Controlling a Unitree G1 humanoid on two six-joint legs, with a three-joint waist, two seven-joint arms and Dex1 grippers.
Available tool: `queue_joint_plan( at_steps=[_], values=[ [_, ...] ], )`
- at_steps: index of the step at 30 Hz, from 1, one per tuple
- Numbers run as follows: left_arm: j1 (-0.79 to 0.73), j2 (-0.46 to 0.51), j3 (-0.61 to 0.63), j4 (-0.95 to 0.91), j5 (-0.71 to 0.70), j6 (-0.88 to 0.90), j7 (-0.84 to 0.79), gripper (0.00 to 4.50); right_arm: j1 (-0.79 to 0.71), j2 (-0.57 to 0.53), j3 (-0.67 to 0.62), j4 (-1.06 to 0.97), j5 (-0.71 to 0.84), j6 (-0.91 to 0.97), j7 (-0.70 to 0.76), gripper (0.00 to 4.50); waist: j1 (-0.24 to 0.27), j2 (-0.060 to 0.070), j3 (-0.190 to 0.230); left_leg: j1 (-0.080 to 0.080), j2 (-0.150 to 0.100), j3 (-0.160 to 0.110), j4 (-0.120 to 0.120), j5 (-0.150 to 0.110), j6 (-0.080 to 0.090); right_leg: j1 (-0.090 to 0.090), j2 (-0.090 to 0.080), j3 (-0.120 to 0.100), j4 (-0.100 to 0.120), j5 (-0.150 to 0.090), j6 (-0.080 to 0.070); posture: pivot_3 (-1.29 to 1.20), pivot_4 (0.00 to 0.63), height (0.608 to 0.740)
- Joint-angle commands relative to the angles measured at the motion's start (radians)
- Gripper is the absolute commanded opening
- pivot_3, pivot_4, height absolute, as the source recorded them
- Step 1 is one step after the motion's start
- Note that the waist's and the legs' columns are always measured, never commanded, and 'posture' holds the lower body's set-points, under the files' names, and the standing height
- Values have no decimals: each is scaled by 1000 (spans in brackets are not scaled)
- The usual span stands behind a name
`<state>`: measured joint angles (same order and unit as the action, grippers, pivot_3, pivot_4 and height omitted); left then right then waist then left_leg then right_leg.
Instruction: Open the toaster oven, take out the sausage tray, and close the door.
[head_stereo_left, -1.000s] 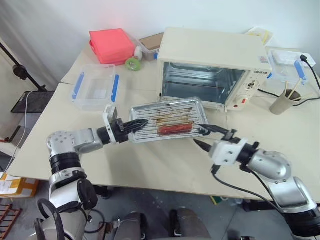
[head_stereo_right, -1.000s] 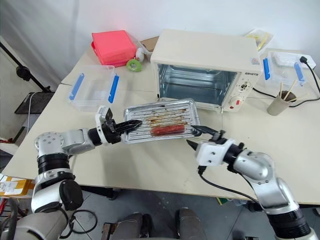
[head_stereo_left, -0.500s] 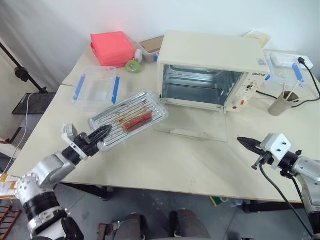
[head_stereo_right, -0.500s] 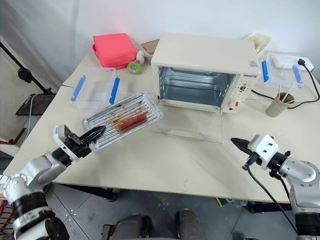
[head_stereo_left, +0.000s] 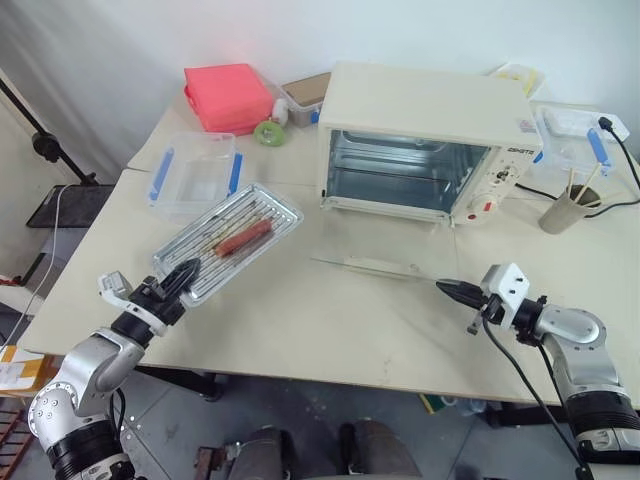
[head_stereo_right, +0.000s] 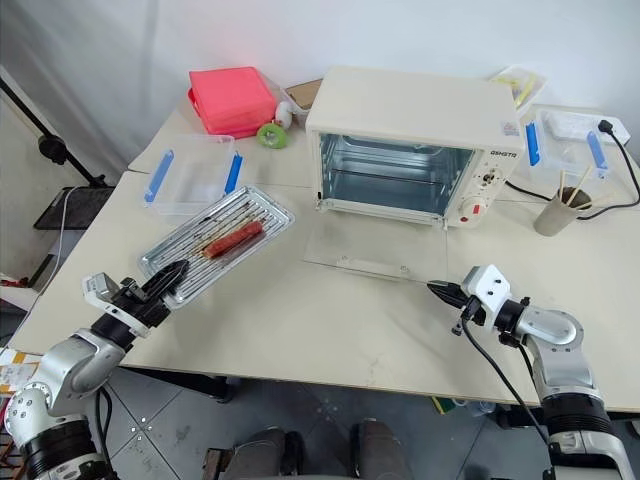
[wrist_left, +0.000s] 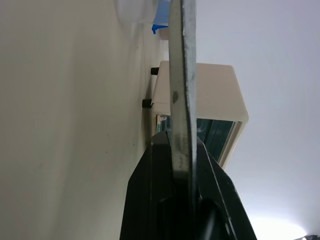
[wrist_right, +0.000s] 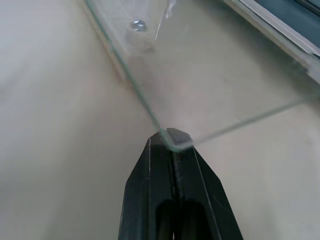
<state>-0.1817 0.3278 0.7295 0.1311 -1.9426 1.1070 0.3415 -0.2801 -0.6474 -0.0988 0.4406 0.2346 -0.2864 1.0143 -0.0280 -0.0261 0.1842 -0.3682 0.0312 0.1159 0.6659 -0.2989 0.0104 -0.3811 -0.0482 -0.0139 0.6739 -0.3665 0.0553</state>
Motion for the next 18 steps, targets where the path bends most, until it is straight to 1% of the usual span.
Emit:
queue_joint_plan(
  at_steps=[1,3,6,8,11,13,16,17,18],
  values=[
    [20,-2,21,-55,-30,-7,-23,0,5,44,-84,-80,107,10,-38,29,0,0,0,0,0,-1,0,0,0,1,0,-1,-1,0,0,0,150,740],
    [26,-12,27,-88,-30,-9,-14,0,8,72,-127,-152,160,63,-96,29,-2,0,0,0,0,-1,0,0,0,1,0,-1,-1,0,0,0,150,740],
    [31,-24,25,-125,-30,-9,4,0,-3,132,-207,-278,325,104,-121,29,-1,0,0,0,0,-2,-1,0,0,1,0,-1,-1,0,0,0,150,740],
    [23,-38,14,-149,-30,-7,14,0,-20,131,-229,-329,378,170,-140,29,1,0,0,0,0,-2,-1,-1,-1,1,0,-1,-1,0,0,0,150,740],
    [13,-42,-8,-162,-30,8,18,0,-44,103,-251,-382,432,242,-128,29,1,0,0,0,0,-3,-1,-1,0,2,0,-3,-3,0,0,0,150,740],
    [4,-26,-29,-143,-30,33,6,0,-47,71,-262,-407,441,272,-110,29,2,0,0,-1,0,-4,-2,-2,0,3,0,-3,-5,0,0,0,150,740],
    [-17,13,-87,-101,-30,81,-19,0,-14,11,-267,-449,459,326,-53,29,9,0,0,-2,0,-5,-2,-2,1,3,0,-4,-7,0,0,0,150,740],
    [-28,16,-103,-87,-30,88,-23,0,6,-6,-267,-462,457,332,-32,194,11,0,0,-2,0,-6,-2,-2,1,3,0,-4,-8,0,0,0,150,740],
    [-39,40,-149,-70,-30,108,-33,0,42,-31,-266,-483,453,342,0,399,12,0,0,-2,0,-6,-2,-2,1,4,0,-5,-9,0,0,0,150,740]
  ],
)
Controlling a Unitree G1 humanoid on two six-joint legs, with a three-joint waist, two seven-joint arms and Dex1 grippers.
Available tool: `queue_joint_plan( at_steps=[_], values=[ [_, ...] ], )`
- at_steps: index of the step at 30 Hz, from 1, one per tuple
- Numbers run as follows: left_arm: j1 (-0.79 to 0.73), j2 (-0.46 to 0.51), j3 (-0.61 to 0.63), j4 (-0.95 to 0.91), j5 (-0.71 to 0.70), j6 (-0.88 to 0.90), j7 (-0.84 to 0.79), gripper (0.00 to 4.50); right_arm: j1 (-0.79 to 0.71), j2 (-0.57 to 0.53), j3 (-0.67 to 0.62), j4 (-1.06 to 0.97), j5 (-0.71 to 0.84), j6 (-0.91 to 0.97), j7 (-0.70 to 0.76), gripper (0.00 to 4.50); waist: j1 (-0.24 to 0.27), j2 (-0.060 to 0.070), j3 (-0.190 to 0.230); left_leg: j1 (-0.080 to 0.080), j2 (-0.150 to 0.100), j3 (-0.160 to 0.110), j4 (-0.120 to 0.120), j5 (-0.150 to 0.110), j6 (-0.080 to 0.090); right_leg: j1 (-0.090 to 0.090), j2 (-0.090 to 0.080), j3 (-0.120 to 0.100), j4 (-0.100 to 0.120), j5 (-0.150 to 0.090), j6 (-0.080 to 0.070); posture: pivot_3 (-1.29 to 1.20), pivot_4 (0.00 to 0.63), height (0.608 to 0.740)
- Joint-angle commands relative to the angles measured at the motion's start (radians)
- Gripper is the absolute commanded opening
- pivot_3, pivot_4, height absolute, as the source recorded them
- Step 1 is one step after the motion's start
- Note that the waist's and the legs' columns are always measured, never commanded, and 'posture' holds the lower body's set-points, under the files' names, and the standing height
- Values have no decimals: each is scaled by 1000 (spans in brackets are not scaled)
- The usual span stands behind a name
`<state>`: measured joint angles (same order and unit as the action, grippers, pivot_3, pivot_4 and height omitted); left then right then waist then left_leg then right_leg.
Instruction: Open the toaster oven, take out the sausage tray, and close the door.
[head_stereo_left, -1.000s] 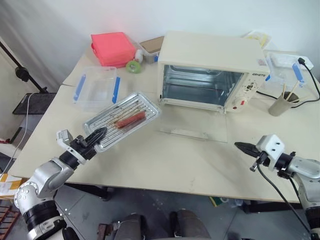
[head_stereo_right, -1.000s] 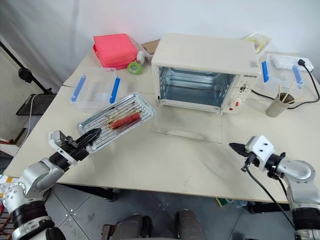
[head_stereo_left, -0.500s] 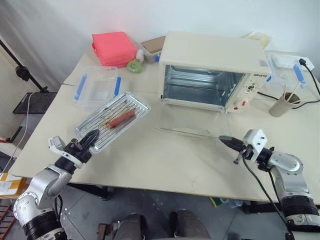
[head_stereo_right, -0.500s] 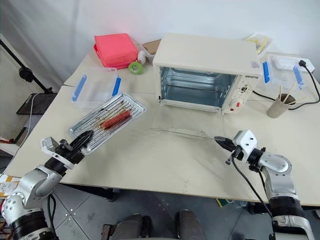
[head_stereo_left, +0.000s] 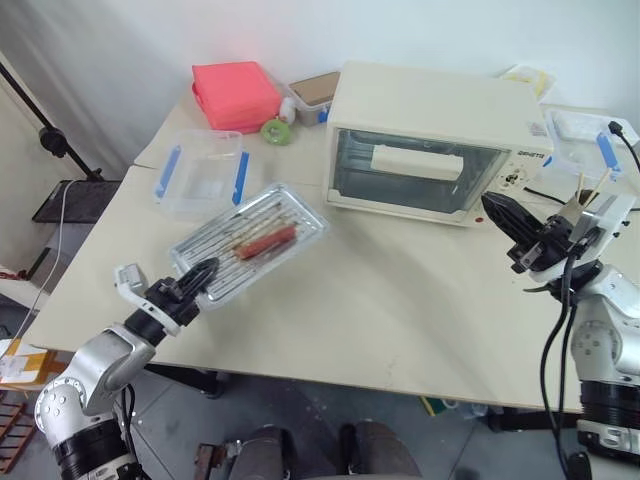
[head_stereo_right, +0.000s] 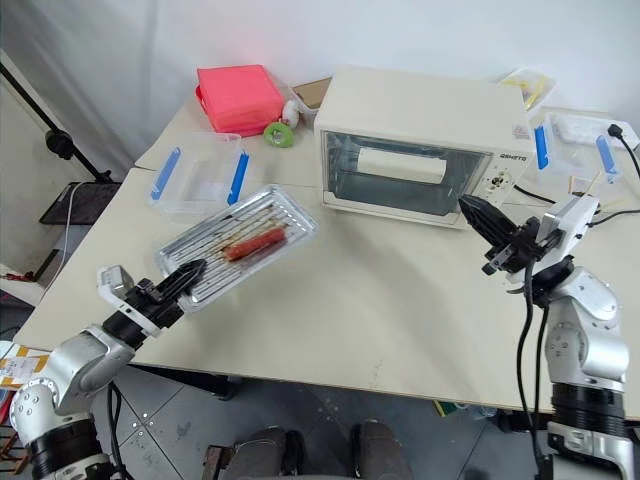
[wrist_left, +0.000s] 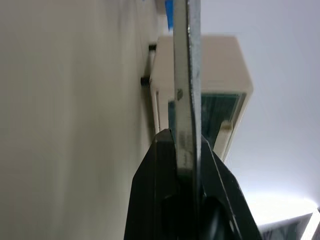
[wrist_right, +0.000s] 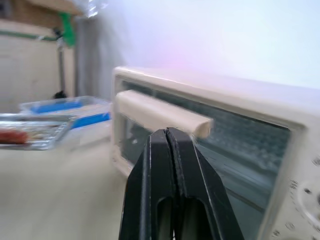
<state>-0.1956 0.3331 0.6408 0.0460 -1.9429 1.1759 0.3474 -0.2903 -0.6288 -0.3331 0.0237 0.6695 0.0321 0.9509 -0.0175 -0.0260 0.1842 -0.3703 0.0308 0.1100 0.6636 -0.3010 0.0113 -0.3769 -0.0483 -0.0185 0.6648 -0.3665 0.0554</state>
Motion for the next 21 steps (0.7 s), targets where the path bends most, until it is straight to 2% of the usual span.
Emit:
queue_joint_plan(
  at_steps=[1,6,12,13,21],
  values=[
    [-47,29,-94,37,-29,45,-40,0,97,-72,-37,-92,15,27,94,604,6,0,0,0,0,0,0,0,0,0,0,0,-1,0,0,0,150,740],
    [-147,56,-309,145,-6,108,-91,0,323,-125,-78,-211,1,17,192,2199,19,0,0,-1,-1,-2,-1,-1,1,2,0,0,-4,0,0,0,150,740],
    [-302,36,-475,303,182,185,-245,0,543,-92,-140,-346,9,25,176,4284,16,0,0,0,-1,-4,-1,0,0,3,0,0,-4,0,0,0,150,740],
    [-325,29,-493,326,222,192,-277,0,574,-77,-150,-364,6,18,166,4482,14,0,0,0,-1,-3,-1,0,-1,3,1,0,-3,0,0,0,150,740],
    [-545,-40,-637,520,613,192,-564,0,770,-12,-264,-369,-35,-55,149,4482,24,2,-1,0,-3,-4,-2,1,-2,4,1,1,-5,0,1,0,150,740]
  ],
)
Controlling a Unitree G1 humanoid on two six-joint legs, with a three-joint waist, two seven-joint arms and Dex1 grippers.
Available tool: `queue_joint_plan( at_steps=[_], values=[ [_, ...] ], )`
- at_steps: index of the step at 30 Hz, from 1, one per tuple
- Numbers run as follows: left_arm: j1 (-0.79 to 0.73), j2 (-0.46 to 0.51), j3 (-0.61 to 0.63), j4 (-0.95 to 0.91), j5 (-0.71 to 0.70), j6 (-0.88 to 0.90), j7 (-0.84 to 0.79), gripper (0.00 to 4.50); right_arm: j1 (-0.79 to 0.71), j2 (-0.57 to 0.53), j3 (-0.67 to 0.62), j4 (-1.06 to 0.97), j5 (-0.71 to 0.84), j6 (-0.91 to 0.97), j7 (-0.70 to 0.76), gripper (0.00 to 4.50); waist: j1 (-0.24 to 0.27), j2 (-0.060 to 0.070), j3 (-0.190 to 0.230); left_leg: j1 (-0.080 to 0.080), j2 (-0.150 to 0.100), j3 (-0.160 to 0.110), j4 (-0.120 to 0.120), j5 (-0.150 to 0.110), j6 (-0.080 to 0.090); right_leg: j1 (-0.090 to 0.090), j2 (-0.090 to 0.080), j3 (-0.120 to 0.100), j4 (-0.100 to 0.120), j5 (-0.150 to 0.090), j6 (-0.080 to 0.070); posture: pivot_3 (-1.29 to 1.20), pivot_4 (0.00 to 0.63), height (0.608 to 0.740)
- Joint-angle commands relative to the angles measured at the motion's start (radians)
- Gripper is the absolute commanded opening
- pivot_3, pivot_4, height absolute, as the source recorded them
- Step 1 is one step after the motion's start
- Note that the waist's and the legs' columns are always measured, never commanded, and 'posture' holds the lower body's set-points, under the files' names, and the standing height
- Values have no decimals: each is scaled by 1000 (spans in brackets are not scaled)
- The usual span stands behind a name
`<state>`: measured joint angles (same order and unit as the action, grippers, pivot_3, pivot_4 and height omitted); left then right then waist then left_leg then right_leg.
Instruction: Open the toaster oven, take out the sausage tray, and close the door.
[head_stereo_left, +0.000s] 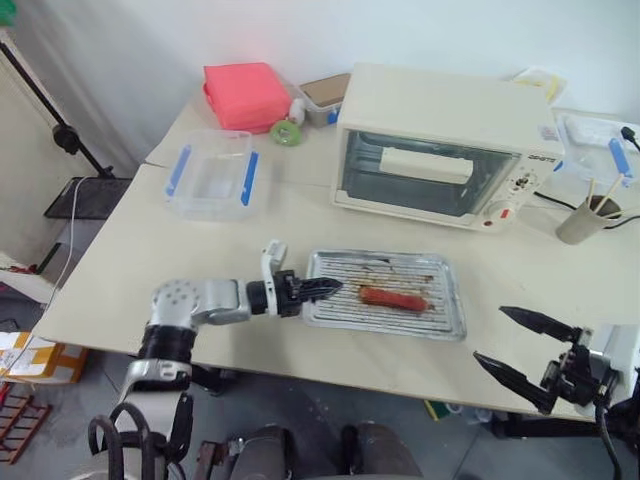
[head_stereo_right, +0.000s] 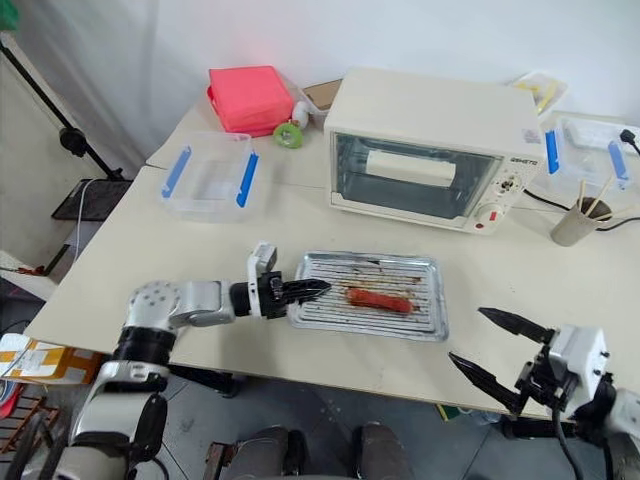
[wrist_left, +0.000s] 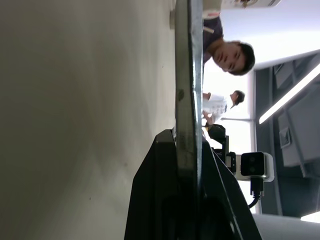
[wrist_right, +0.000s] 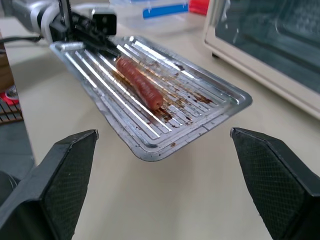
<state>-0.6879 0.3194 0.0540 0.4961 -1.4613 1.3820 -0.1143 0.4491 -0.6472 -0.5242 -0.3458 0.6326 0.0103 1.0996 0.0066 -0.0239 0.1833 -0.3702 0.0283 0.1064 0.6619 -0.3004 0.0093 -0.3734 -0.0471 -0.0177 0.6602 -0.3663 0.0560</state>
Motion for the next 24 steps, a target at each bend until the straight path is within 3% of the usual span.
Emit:
queue_joint_plan(
  at_steps=[1,4,5,8,17,19,24],
  values=[
    [-79,-34,-64,96,181,-21,-136,0,46,6,-88,14,-2,-42,6,4482,2,0,0,0,0,0,0,0,0,0,0,0,0,0,0,0,150,740],
    [-140,-48,-92,153,299,-30,-226,0,78,2,-117,33,0,-43,19,4482,9,1,-1,0,0,0,0,0,0,1,0,0,-1,0,0,0,150,740],
    [-155,-51,-97,167,332,-31,-252,458,84,0,-124,38,1,-45,23,4500,10,1,-1,1,0,0,-1,0,0,1,0,0,-1,0,0,0,150,740],
    [-186,-61,-93,201,415,-29,-309,1160,93,-2,-137,47,-2,-43,19,4500,9,1,-1,1,0,0,-2,0,0,0,0,0,-1,0,0,0,150,740],
    [-170,-26,-46,123,534,32,-414,3839,74,-17,-151,108,-8,-52,44,4500,0,1,-1,1,1,0,-5,0,-1,-1,-1,0,-1,0,0,0,150,740],
    [-128,62,-51,28,543,38,-479,4452,58,-36,-154,153,-6,-58,75,4500,-10,1,-1,1,1,0,-6,0,-1,-1,-1,0,-1,0,0,0,150,740],
    [44,303,-87,-203,664,-309,-809,4483,8,-70,-159,197,43,-12,114,4500,-44,1,0,10,1,0,-17,4,-7,-1,2,3,-1,-2,-3,0,150,740]
  ],
)
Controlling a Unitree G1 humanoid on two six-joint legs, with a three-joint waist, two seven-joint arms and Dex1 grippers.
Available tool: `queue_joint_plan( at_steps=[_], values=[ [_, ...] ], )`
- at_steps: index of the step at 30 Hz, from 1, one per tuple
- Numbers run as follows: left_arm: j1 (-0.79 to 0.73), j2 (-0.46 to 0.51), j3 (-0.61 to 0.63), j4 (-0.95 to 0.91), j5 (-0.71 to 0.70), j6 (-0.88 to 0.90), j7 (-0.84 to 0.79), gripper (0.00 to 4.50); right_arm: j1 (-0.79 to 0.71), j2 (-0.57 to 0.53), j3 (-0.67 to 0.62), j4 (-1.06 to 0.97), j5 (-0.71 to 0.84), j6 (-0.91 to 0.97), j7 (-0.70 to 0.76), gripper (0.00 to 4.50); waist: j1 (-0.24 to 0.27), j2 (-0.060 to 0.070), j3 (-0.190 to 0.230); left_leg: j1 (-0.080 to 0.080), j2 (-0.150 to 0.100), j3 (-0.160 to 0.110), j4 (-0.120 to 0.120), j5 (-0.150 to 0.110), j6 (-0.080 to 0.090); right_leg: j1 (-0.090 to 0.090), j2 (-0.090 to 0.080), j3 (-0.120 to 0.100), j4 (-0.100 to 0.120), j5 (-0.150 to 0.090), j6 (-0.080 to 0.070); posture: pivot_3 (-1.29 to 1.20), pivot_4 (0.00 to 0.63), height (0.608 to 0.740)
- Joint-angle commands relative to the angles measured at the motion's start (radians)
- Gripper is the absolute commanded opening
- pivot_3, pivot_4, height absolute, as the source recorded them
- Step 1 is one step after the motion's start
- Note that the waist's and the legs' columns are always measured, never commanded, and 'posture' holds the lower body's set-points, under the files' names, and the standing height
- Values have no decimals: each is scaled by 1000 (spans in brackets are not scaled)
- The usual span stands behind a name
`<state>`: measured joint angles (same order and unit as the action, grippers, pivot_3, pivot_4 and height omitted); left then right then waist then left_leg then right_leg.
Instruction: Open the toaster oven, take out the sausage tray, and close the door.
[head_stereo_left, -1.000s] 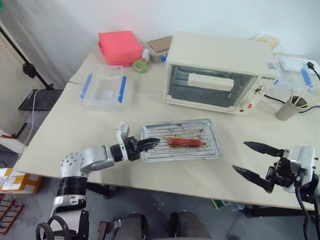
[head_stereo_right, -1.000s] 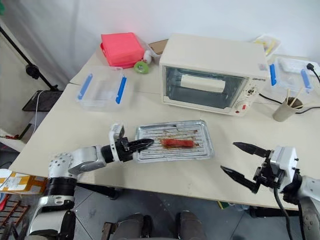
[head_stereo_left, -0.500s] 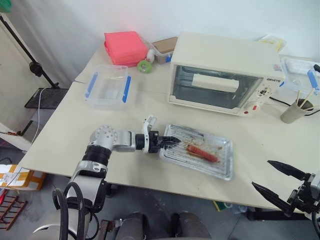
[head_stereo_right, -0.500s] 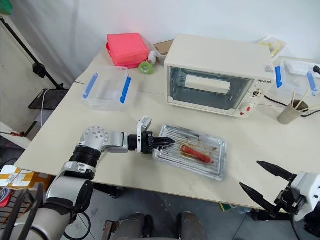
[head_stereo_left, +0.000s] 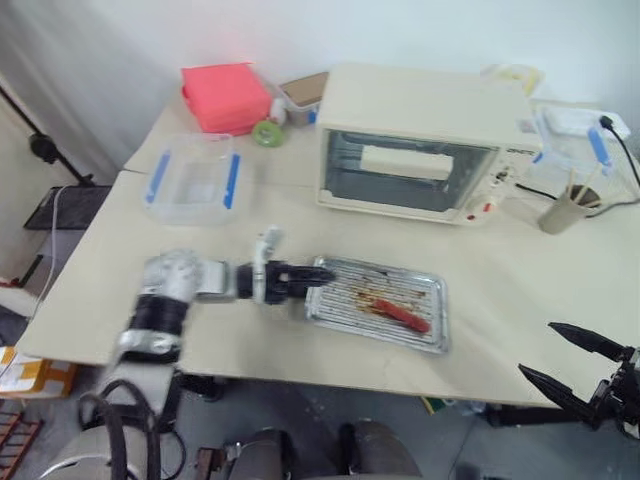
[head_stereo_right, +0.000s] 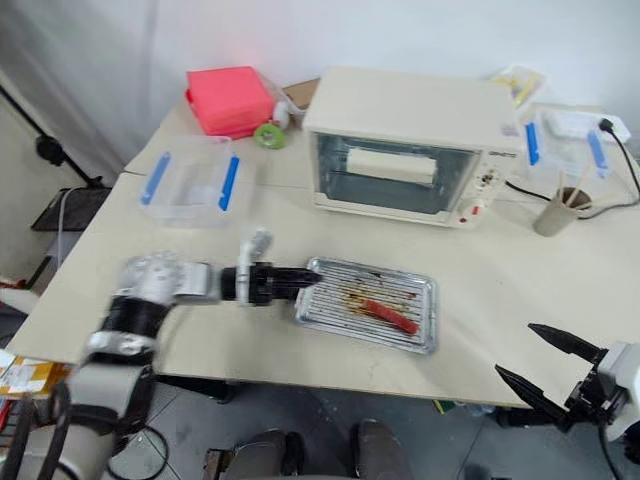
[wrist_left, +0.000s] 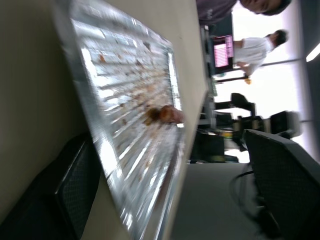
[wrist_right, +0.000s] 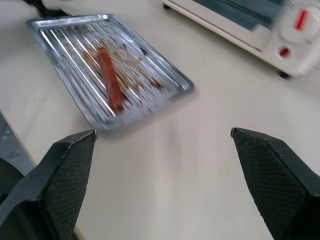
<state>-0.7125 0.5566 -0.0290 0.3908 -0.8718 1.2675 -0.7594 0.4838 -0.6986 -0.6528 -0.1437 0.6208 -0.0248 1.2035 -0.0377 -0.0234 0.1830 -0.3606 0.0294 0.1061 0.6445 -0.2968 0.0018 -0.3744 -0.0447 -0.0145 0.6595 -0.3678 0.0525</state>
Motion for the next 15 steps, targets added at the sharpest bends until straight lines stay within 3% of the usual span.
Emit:
queue_joint_plan(
  at_steps=[1,4,8,11,15],
  values=[
    [108,100,10,-135,85,-270,-243,4483,-45,-19,-34,-6,77,47,-3,4500,-1,1,0,1,0,0,0,0,-1,0,0,0,0,-1,-1,0,150,740],
    [278,219,36,-231,245,-688,-438,4483,-82,-45,-8,-38,100,89,25,4500,3,2,1,1,1,0,-2,1,-2,0,0,0,1,0,-3,0,150,740],
    [413,264,64,-228,413,-1130,-528,4483,-124,-65,50,-68,86,71,94,4500,19,3,1,0,1,-1,-4,-2,0,-1,-3,-1,-3,-1,-4,0,150,740],
    [421,222,114,-181,460,-1325,-491,4483,-168,-69,107,-74,52,17,152,4500,35,3,1,-2,-1,-1,-6,-5,7,-2,-7,-4,-6,-1,-4,0,150,740],
    [417,184,148,-180,457,-1368,-456,4483,-225,-53,146,-43,22,-52,177,4500,36,3,1,-9,-2,-1,-5,-4,11,-5,-11,-8,-7,0,-3,0,150,740]
  ],
)
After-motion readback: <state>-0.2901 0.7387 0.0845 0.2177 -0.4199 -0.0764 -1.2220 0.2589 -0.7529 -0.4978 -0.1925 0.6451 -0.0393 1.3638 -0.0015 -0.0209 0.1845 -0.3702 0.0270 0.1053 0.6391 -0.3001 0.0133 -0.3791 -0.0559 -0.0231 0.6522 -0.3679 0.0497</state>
